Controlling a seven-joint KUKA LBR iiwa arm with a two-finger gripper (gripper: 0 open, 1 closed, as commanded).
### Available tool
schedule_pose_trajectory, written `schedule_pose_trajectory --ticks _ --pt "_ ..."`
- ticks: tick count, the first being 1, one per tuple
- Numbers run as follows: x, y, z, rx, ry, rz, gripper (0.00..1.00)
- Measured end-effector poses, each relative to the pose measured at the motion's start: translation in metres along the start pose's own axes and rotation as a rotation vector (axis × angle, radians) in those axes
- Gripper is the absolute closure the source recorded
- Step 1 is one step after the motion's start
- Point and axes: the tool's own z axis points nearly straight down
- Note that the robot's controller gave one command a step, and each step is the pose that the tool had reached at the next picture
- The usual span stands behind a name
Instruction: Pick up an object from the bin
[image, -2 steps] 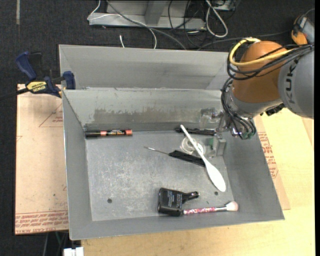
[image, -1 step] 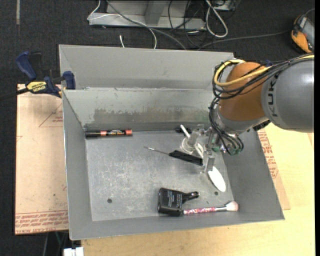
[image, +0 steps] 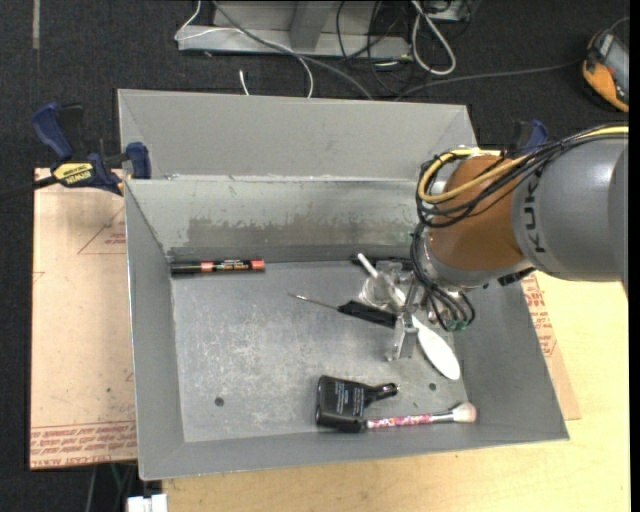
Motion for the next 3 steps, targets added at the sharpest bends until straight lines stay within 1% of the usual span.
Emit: schedule_pose_trajectory --ticks 1,2,3 --pt "0.013 -0.012 0.001 0.0 0.02 0.093 1.0" --pt "0.013 -0.012 0.001 0.0 0.02 0.093 1.0" --pt "0.016 -0.012 -0.012 -0.001 0.031 0.093 1.0"
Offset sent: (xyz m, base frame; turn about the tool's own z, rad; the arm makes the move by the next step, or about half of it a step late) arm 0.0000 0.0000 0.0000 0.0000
